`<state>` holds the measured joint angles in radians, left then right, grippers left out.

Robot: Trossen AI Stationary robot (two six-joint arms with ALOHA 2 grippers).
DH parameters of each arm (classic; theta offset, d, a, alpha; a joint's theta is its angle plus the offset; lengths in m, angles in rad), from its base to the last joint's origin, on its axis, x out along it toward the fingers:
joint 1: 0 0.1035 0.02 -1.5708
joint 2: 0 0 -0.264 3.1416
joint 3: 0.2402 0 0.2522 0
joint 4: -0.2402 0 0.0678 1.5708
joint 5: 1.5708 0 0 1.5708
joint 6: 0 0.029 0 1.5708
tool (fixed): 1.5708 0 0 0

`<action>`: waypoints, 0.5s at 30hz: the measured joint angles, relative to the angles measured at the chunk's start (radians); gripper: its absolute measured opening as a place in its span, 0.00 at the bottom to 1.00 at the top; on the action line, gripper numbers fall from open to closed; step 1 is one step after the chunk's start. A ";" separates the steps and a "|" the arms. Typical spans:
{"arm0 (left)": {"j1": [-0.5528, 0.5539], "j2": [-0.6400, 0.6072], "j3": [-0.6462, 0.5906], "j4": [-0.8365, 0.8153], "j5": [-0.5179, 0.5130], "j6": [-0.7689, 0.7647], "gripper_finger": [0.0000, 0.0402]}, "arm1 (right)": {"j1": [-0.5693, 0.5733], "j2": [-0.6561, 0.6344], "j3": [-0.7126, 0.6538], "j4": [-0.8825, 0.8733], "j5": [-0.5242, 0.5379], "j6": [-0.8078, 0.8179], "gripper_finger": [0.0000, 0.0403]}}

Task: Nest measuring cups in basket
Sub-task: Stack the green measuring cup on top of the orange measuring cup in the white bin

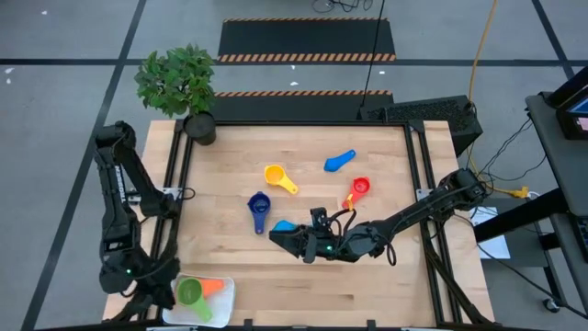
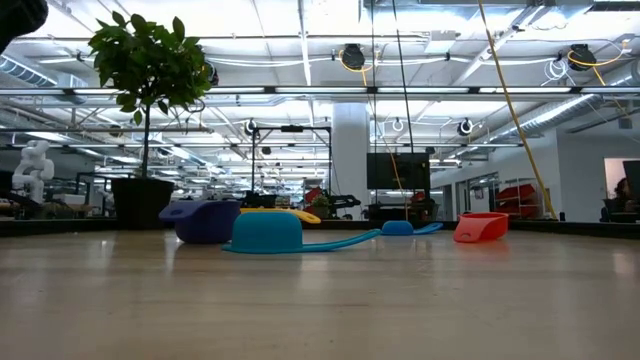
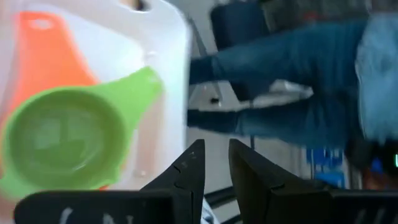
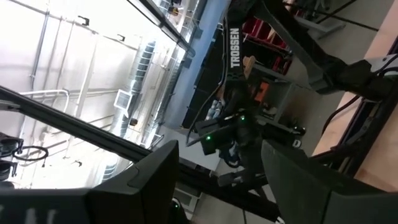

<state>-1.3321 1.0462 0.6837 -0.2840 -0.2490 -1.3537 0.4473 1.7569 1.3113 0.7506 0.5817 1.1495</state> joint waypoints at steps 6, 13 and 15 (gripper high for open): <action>0.052 0.139 0.100 -0.026 0.148 0.216 0.18 | 0.000 0.000 0.000 -0.002 -0.004 0.009 0.55; 0.118 0.276 0.177 -0.074 0.211 0.253 0.18 | 0.000 0.000 0.000 -0.038 -0.006 0.020 0.55; 0.128 0.290 0.179 -0.074 0.222 0.253 0.18 | 0.000 0.000 0.000 -0.047 -0.006 0.021 0.55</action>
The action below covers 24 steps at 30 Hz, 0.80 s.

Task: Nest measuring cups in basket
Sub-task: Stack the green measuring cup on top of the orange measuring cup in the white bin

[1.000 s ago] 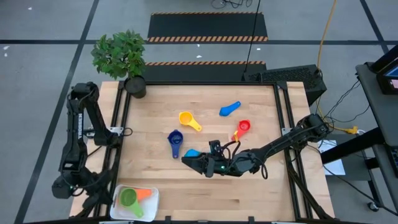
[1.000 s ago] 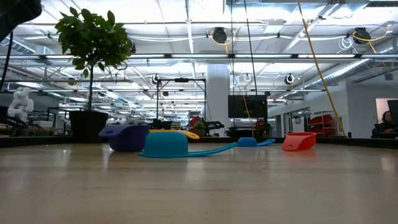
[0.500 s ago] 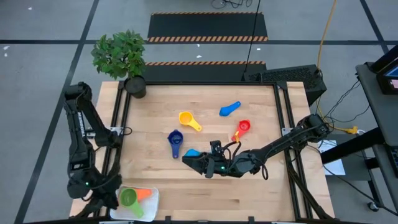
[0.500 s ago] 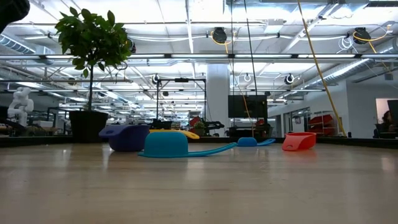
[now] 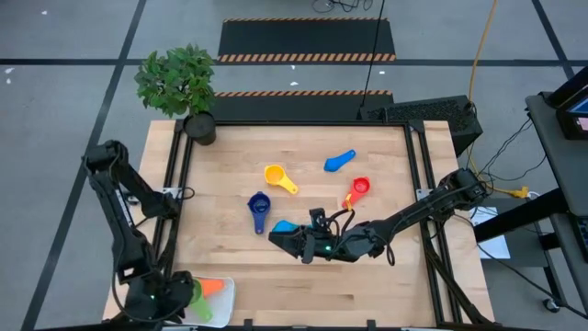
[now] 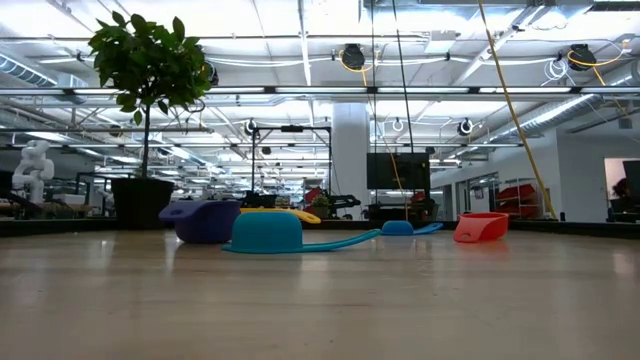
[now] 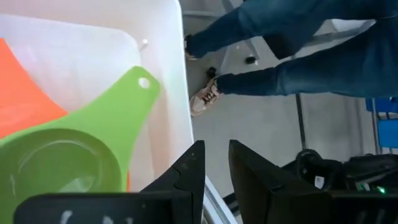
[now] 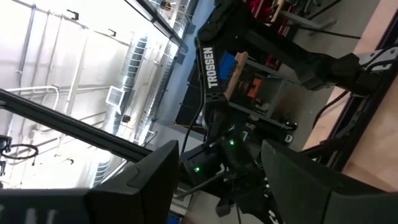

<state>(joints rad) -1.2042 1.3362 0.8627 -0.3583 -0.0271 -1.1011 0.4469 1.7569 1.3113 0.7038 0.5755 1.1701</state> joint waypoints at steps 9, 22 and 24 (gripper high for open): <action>0.005 0.045 0.001 -0.023 0.003 0.066 0.18 | 0.000 0.000 0.000 -0.007 -0.013 0.015 0.55; 0.005 0.115 -0.001 -0.023 0.019 0.094 0.05 | 0.011 0.000 0.000 -0.007 -0.056 0.030 0.55; 0.005 0.122 -0.001 -0.023 0.019 0.099 0.02 | 0.013 0.000 0.000 -0.007 -0.057 0.030 0.55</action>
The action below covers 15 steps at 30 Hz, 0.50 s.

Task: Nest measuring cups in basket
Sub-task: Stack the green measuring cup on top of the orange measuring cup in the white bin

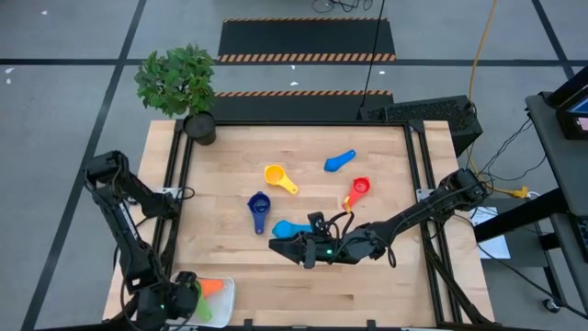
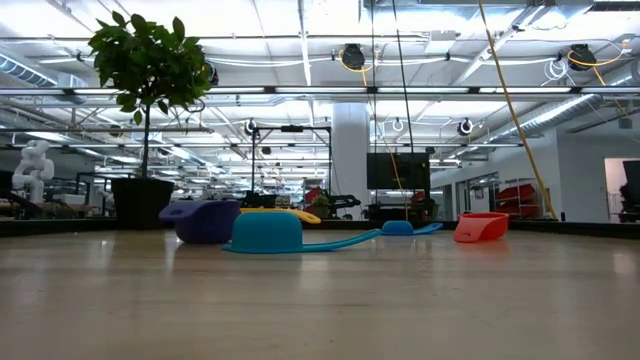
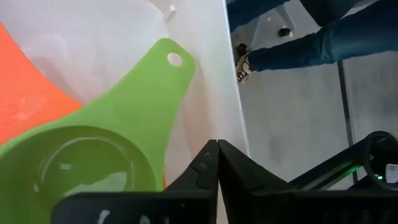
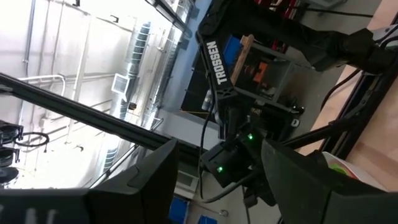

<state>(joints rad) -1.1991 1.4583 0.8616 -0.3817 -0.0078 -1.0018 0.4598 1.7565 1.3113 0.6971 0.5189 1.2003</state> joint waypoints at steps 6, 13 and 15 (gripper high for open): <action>0.001 0.025 0.000 0.002 0.000 0.046 0.03 | 0.006 0.000 0.000 0.000 0.000 -0.003 0.55; 0.001 0.082 -0.001 0.005 -0.022 0.055 0.01 | 0.020 0.000 0.000 0.001 0.003 -0.006 0.55; 0.001 0.087 -0.001 0.007 -0.044 0.051 0.02 | 0.028 0.000 0.000 0.001 0.005 -0.006 0.55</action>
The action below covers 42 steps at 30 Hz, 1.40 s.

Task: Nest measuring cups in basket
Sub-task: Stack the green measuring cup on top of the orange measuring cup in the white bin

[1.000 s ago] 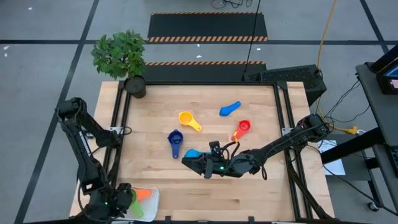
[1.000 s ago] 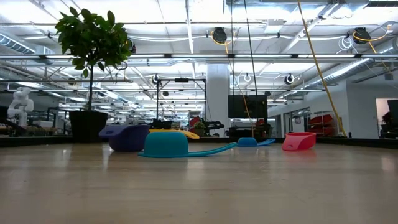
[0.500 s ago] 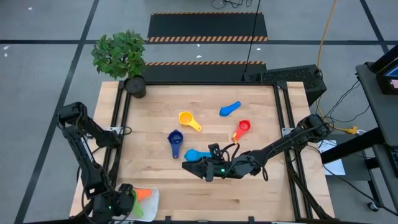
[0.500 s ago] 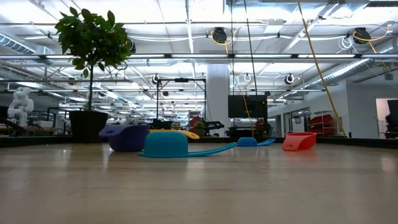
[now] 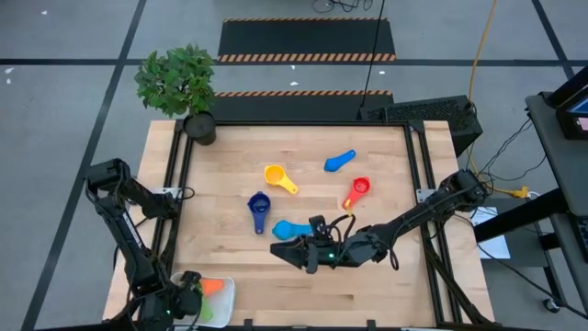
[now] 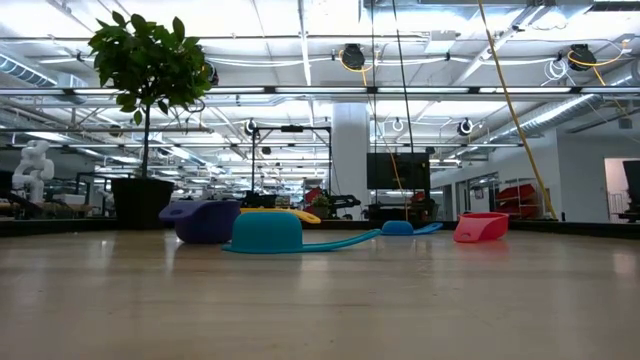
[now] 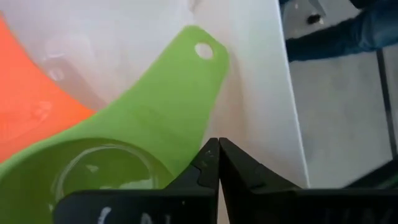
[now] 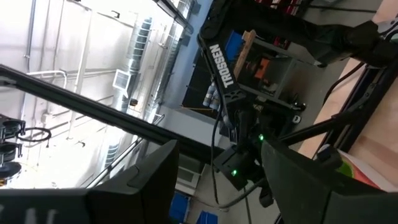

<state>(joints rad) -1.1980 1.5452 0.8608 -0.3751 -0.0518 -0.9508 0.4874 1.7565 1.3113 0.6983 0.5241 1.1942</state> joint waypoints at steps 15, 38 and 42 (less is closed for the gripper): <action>0.014 -0.001 0.000 -0.008 -0.147 -0.027 0.03 | 0.032 0.000 0.000 0.000 0.059 -0.013 0.55; 0.021 -0.002 0.000 -0.058 -0.267 -0.081 0.04 | 0.032 0.000 0.000 0.031 0.078 -0.009 0.55; 0.022 -0.002 0.000 -0.068 -0.282 -0.092 0.03 | 0.032 0.000 0.000 0.031 0.078 -0.009 0.55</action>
<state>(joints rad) -1.1759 1.5436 0.8608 -0.4434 -0.3335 -1.0424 0.5194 1.7565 1.3113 0.7292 0.6025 1.1854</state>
